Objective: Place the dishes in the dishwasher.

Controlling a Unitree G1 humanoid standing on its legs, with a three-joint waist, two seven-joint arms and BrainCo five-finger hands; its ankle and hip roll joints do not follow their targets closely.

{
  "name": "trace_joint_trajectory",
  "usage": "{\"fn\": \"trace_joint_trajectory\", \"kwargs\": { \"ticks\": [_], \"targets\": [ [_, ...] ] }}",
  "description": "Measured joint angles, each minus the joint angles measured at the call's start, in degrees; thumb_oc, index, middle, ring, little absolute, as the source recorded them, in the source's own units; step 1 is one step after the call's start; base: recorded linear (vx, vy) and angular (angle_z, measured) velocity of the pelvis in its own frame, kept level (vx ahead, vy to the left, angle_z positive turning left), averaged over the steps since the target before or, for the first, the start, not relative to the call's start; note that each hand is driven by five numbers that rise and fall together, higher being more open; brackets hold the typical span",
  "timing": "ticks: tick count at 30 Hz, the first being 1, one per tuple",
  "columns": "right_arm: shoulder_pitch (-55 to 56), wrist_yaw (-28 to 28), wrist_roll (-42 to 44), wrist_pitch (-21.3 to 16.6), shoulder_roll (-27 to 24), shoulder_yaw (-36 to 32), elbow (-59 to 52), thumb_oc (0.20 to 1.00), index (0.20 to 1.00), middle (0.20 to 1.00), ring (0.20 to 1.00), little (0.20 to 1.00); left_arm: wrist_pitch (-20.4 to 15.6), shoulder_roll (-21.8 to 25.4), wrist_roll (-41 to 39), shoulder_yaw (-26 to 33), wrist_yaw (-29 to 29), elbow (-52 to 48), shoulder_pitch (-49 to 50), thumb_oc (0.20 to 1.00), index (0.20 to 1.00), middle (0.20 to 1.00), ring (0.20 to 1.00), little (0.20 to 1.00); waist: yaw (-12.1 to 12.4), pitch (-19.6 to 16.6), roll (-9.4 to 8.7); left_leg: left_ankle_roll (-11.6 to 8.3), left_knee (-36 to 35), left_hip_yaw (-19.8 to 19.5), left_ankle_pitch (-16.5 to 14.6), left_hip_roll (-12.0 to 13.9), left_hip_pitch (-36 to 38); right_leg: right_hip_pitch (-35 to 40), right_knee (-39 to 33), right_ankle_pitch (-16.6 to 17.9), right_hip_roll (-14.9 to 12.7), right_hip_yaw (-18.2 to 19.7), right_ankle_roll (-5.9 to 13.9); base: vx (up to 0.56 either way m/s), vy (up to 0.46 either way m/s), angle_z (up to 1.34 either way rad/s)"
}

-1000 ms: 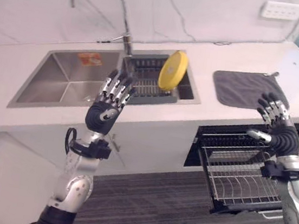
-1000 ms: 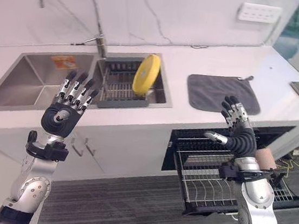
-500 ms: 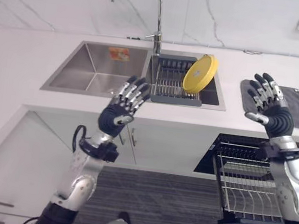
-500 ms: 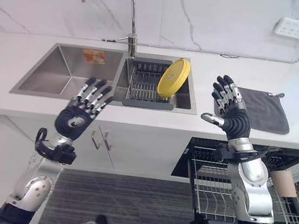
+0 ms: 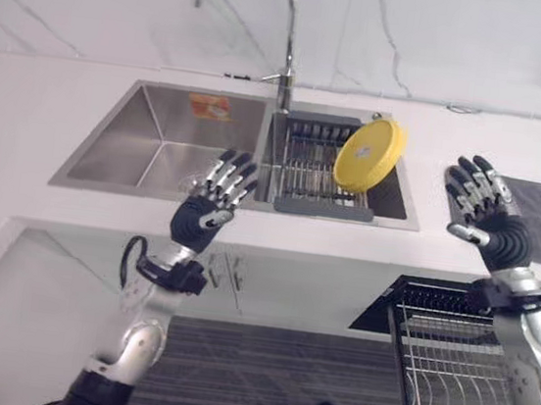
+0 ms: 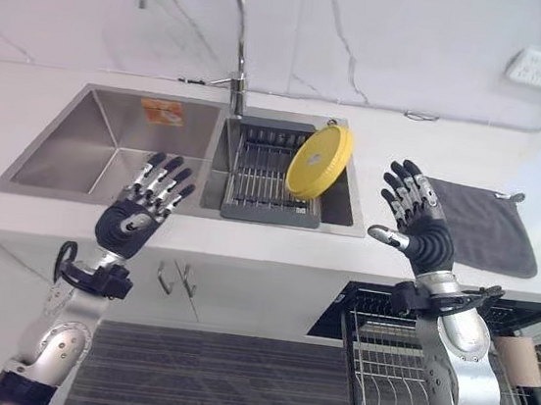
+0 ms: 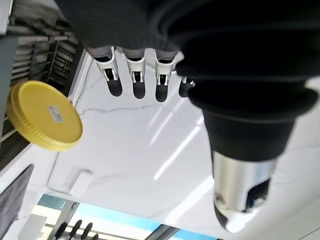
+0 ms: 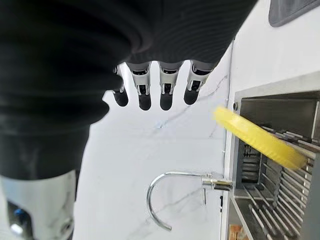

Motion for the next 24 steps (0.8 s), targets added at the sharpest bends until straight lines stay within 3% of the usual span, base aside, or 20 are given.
{"fn": "trace_joint_trajectory", "kwargs": {
  "ticks": [1,2,4,5,9,10,15,19,24],
  "targets": [
    [-1.4,-0.4,0.0,-0.2,0.2,0.9,1.1,1.000,1.000,1.000,1.000,1.000,-0.1,-0.4,0.0,0.0,-0.1,0.1,-0.1,1.000,1.000,1.000,1.000,1.000,-0.6,0.1,1.11,-0.45,-6.1,0.6,1.0,1.6,0.5,0.3,0.0,-0.2,0.7,-0.1,-0.16,0.09,0.092,-0.44],
    [-2.3,-0.8,0.0,-0.2,0.1,1.2,1.8,1.000,1.000,1.000,1.000,1.000,-0.1,-0.7,0.0,0.1,0.0,0.1,-0.3,1.000,1.000,1.000,1.000,1.000,-1.0,0.2,3.36,-0.33,-13.1,2.0,4.4,2.7,1.8,0.6,0.0,-0.4,1.9,0.5,0.07,0.12,0.101,-0.48],
    [-1.2,-0.8,0.1,-0.1,0.3,0.7,1.9,1.000,1.000,1.000,1.000,1.000,-0.1,-1.0,0.0,0.8,0.5,0.1,-0.7,1.000,1.000,1.000,1.000,1.000,-1.6,0.3,5.46,0.49,-18.2,1.9,10.1,2.4,4.9,1.9,-0.2,-1.9,2.8,1.3,2.33,0.10,0.074,-0.49],
    [-0.4,-0.8,0.2,-0.1,0.3,0.7,1.9,1.000,1.000,1.000,1.000,1.000,-0.1,-1.0,0.0,1.1,0.6,0.1,-0.5,1.000,1.000,1.000,1.000,1.000,-1.9,0.3,5.39,0.54,-18.2,1.9,11.7,2.2,5.5,2.7,-0.3,-2.7,2.6,1.3,3.47,0.06,0.029,-0.29],
    [0.8,-0.9,2.9,0.0,0.3,0.7,1.8,1.000,1.000,1.000,1.000,1.000,0.0,-0.9,0.0,1.4,1.1,0.1,-0.4,1.000,1.000,1.000,1.000,1.000,-1.8,-0.2,3.45,1.05,-18.2,1.6,12.1,0.5,5.3,2.7,-0.3,-3.7,0.7,1.3,3.63,0.04,-0.003,0.07],
    [0.6,-1.9,3.5,1.1,1.1,0.7,1.6,1.000,1.000,1.000,1.000,1.000,0.2,-0.5,0.0,1.5,1.4,0.1,0.0,1.000,1.000,1.000,1.000,1.000,-0.9,-0.7,1.76,2.17,-18.0,1.0,12.6,-0.8,5.1,2.8,0.0,-2.1,-0.3,1.2,5.00,0.03,-0.019,0.26],
    [-4.6,-2.6,3.7,6.5,0.2,2.6,2.7,1.000,1.000,1.000,1.000,1.000,0.2,0.1,0.0,0.9,1.6,0.1,0.0,1.000,1.000,1.000,1.000,1.000,0.5,-0.9,1.42,2.62,-17.8,0.1,12.5,-1.9,5.5,4.1,0.0,-1.7,-1.0,0.1,4.76,0.02,-0.028,0.17],
    [-10.6,-2.8,8.0,9.1,-0.5,3.5,10.8,1.000,1.000,1.000,1.000,1.000,0.3,0.6,0.3,0.1,1.6,0.2,-0.6,1.000,1.000,1.000,1.000,1.000,2.2,-1.2,1.13,2.62,-17.8,-0.2,12.5,-1.7,5.6,4.4,0.0,-1.8,-0.7,-0.2,4.72,0.00,-0.021,0.03],
    [-17.6,-8.8,13.8,11.5,0.2,5.3,21.1,1.000,1.000,1.000,1.000,1.000,1.3,2.1,0.4,0.2,1.8,0.6,-1.3,1.000,1.000,1.000,1.000,1.000,3.9,-1.7,0.87,2.63,-18.0,-1.6,12.7,-1.7,5.0,4.7,0.0,-1.7,-0.8,-1.3,4.92,-0.01,-0.003,0.13]
  ]
}}
